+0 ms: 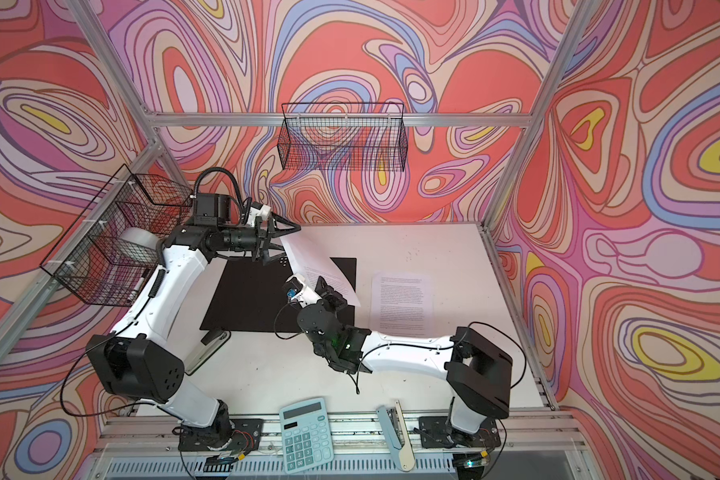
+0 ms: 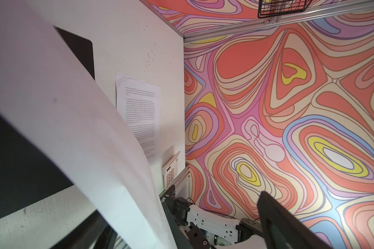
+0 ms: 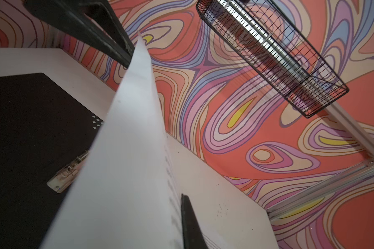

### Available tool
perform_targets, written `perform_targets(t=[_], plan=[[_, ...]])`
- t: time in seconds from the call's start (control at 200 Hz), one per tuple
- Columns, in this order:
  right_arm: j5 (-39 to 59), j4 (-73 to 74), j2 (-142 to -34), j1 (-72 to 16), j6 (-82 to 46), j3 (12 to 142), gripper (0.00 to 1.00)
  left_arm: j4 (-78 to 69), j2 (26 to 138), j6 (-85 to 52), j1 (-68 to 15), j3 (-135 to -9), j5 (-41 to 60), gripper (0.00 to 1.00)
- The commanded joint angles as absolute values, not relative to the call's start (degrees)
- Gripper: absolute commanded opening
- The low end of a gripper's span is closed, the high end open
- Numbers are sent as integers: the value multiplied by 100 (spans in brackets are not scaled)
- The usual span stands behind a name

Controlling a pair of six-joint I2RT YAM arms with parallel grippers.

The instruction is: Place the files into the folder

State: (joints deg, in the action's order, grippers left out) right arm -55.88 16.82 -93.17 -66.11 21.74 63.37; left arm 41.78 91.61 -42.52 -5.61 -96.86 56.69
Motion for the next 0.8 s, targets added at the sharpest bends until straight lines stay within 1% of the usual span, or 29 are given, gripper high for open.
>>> perform_targets(t=[0.0, 0.11, 0.391, 0.461, 0.606, 0.701, 0.796], plan=[[-5123, 169, -8907, -6451, 618, 6674, 0, 4848, 8710, -3359, -527, -10408, 4727, 100], [-4460, -716, -8585, -6143, -421, 6831, 0, 5322, 8543, -2847, -527, -10808, 4042, 100], [-2549, -1753, -7850, -5221, -1837, 6817, 0, 5467, 8165, -2467, -523, -10705, 3601, 100], [-1953, -1844, -7733, -4924, -2074, 6760, 0, 5491, 8156, -2411, -527, -10687, 3601, 100], [-1080, -1906, -7655, -4451, -2501, 6663, 0, 5548, 8250, -2340, -519, -10700, 3623, 100], [-734, -1852, -7657, -4233, -2723, 6545, 0, 5573, 8306, -2304, -519, -10672, 3676, 100], [-651, -1717, -7660, -4119, -2940, 6377, 0, 5567, 8338, -2182, -519, -10635, 3730, 100]])
